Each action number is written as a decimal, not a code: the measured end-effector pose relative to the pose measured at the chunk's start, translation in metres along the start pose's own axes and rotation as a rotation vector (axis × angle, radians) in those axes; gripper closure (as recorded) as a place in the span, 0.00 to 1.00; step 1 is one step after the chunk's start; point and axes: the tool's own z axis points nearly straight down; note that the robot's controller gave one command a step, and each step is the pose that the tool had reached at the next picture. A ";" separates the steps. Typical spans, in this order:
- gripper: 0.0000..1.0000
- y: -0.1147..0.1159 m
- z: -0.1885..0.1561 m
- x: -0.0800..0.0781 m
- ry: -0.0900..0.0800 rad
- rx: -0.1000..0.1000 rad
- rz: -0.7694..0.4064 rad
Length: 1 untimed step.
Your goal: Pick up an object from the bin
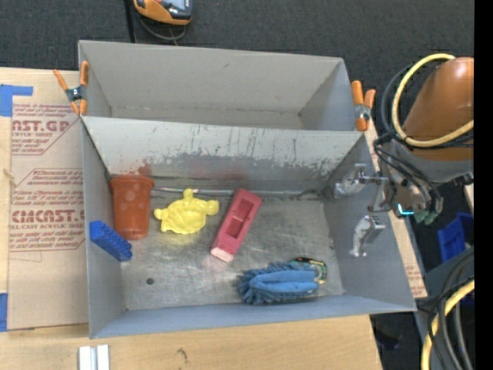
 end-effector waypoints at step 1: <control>0.00 0.001 -0.004 -0.002 -0.008 0.001 -0.002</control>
Offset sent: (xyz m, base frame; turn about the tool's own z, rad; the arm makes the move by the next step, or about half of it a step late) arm -0.0114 0.0669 -0.1294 -0.2704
